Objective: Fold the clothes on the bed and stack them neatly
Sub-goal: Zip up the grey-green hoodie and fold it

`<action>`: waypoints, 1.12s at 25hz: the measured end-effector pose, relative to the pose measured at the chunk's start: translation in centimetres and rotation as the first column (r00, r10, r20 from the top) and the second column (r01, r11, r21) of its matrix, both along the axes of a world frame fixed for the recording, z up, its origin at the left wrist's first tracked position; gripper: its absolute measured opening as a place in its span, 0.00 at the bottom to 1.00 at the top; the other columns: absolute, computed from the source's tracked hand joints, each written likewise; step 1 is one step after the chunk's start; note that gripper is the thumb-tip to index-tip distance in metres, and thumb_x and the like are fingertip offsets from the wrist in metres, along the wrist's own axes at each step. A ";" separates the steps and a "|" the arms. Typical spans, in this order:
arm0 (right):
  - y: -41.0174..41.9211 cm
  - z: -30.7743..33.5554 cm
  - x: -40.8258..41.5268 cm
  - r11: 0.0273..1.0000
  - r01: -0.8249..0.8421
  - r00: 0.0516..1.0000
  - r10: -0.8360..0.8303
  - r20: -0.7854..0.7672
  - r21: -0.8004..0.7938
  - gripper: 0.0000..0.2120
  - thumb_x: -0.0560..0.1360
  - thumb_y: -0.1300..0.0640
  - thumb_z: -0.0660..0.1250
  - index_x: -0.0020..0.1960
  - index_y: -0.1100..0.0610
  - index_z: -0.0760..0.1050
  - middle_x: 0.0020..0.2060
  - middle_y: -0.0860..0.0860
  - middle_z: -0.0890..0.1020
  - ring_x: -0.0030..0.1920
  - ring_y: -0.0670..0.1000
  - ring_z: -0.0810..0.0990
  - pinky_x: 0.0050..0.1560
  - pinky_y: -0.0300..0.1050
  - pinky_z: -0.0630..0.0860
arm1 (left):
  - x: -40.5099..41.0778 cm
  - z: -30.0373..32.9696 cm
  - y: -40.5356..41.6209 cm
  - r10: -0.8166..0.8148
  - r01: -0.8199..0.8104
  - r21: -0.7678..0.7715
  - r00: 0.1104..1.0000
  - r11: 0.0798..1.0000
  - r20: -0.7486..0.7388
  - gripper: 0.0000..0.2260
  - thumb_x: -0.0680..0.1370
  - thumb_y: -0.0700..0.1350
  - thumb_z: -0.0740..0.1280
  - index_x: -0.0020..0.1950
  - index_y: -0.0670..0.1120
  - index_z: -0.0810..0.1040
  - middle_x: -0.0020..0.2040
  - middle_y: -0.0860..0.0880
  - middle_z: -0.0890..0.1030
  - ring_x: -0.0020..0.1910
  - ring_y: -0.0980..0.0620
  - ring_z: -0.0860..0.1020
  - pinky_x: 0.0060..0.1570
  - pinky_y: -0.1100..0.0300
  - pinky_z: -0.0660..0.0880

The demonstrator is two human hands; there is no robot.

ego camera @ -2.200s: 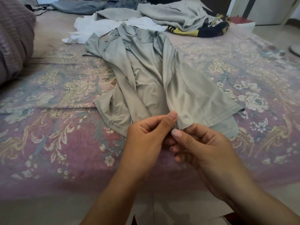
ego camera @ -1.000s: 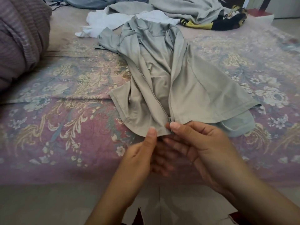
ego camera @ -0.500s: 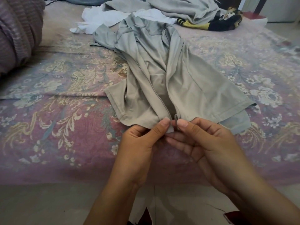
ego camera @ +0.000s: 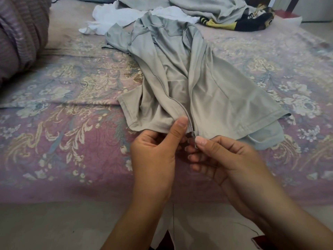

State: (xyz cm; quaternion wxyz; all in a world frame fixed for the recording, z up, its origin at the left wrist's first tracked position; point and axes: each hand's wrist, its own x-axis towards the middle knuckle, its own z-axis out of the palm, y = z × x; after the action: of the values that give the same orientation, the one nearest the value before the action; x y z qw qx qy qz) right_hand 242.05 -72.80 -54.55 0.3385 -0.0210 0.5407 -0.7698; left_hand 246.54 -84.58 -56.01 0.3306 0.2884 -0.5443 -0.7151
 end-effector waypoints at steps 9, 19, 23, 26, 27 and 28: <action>-0.2 0.0 0.0 0.999 -0.006 1.000 0.007 0.027 -0.038 0.07 0.76 0.63 0.71 0.46 0.69 0.80 0.46 0.65 0.85 0.41 0.53 0.82 0.45 0.45 0.81 | 0.7 0.4 0.4 0.077 -0.074 -0.087 0.997 0.993 0.025 0.06 0.74 0.44 0.76 0.45 0.41 0.85 0.40 0.42 0.86 0.38 0.51 0.82 0.41 0.57 0.79; -0.4 -0.2 -0.1 0.999 0.002 1.000 -0.002 0.002 -0.039 0.08 0.76 0.62 0.71 0.46 0.68 0.81 0.42 0.62 0.84 0.39 0.51 0.81 0.43 0.44 0.80 | 0.7 0.7 0.8 0.046 -0.041 -0.158 0.998 0.987 0.033 0.03 0.75 0.41 0.74 0.47 0.43 0.86 0.42 0.47 0.87 0.43 0.50 0.85 0.44 0.58 0.81; -0.5 0.0 0.1 0.999 0.036 0.999 -0.036 0.014 -0.024 0.07 0.75 0.59 0.73 0.41 0.61 0.80 0.32 0.54 0.76 0.30 0.46 0.69 0.32 0.37 0.69 | 0.8 0.8 1.4 0.066 -0.057 -0.225 0.997 0.973 0.031 0.05 0.75 0.39 0.74 0.50 0.43 0.85 0.45 0.51 0.87 0.47 0.55 0.85 0.52 0.57 0.81; -0.9 -0.2 0.3 0.995 0.089 0.996 -0.088 0.019 -0.053 0.11 0.76 0.60 0.72 0.36 0.59 0.75 0.29 0.52 0.70 0.29 0.46 0.64 0.31 0.37 0.64 | 0.7 0.6 1.7 0.035 -0.036 -0.253 0.999 0.967 -0.007 0.08 0.75 0.34 0.73 0.54 0.40 0.84 0.48 0.50 0.87 0.51 0.54 0.84 0.56 0.58 0.80; -1.0 -0.1 0.3 0.992 0.106 0.994 -0.105 0.019 -0.064 0.12 0.76 0.60 0.71 0.35 0.58 0.74 0.29 0.52 0.70 0.29 0.46 0.64 0.31 0.37 0.64 | 0.7 0.6 1.7 0.012 -0.018 -0.244 1.000 0.970 -0.025 0.09 0.76 0.32 0.72 0.55 0.39 0.83 0.49 0.49 0.87 0.52 0.53 0.84 0.57 0.58 0.80; -1.0 -0.1 0.2 0.990 0.115 0.993 -0.114 0.025 -0.077 0.13 0.76 0.60 0.71 0.35 0.58 0.73 0.29 0.52 0.69 0.29 0.46 0.64 0.31 0.38 0.64 | 0.8 0.6 1.7 -0.010 0.002 -0.229 0.999 0.973 -0.034 0.09 0.76 0.32 0.71 0.55 0.38 0.83 0.50 0.47 0.87 0.52 0.52 0.84 0.56 0.58 0.80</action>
State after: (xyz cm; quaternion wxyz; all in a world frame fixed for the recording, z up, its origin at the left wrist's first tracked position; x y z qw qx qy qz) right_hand 242.27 -73.80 -54.64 0.2981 0.0046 0.5071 -0.8087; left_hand 247.30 -82.87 -55.44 0.3690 0.2341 -0.6181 -0.6535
